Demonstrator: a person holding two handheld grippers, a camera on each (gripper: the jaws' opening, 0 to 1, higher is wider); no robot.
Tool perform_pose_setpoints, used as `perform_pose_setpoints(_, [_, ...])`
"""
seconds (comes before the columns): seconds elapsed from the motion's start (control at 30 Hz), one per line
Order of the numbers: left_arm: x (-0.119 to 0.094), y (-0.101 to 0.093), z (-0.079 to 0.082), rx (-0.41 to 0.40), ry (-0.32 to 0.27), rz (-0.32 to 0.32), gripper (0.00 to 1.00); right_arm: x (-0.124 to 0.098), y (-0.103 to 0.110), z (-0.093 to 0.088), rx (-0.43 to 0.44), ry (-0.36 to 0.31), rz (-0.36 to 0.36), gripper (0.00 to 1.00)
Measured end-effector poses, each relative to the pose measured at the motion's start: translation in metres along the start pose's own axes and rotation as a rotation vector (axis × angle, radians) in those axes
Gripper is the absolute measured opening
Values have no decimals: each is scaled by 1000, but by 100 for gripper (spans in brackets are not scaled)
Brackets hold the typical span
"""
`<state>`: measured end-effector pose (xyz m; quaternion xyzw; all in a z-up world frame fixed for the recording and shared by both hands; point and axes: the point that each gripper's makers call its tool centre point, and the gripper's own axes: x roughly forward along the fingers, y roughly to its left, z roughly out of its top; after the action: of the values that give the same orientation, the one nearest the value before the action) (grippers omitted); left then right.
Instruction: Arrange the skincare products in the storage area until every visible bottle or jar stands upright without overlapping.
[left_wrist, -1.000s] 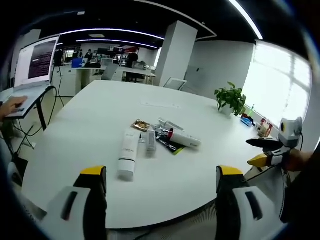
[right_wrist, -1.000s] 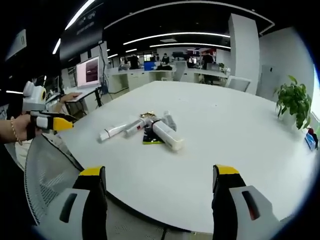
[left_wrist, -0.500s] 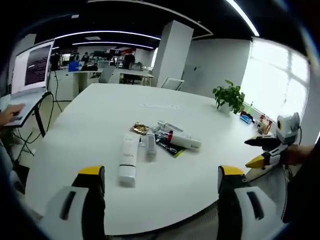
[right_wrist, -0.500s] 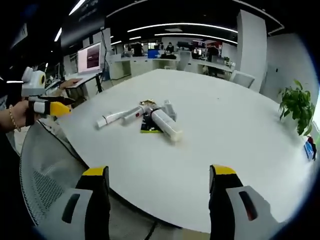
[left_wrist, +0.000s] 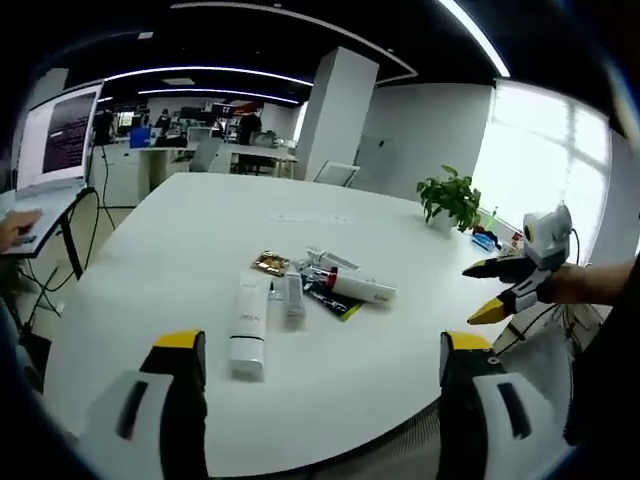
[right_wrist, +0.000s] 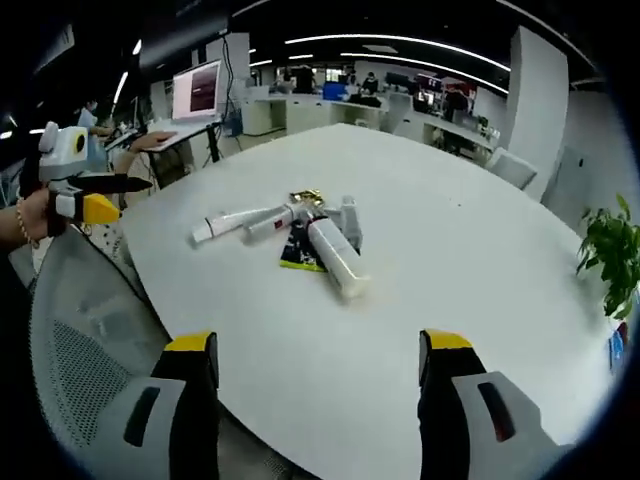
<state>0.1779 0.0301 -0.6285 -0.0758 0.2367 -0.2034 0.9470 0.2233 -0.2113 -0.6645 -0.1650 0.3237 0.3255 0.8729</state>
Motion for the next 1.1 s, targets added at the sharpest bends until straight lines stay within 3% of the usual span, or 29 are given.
perform_pose_setpoints(0.4, [-1,-2,0,-9,-4,-8,89,37,-20,30,-114,63,40,72])
perform_pose_setpoints(0.73, [1,-4,-2,0,12,-28,88,72,-18,45,-188,119,129,66])
perform_pose_setpoints(1.1, [3,-1,-10,-3,45,-38,86,106,-16,40,-241,203,206,53])
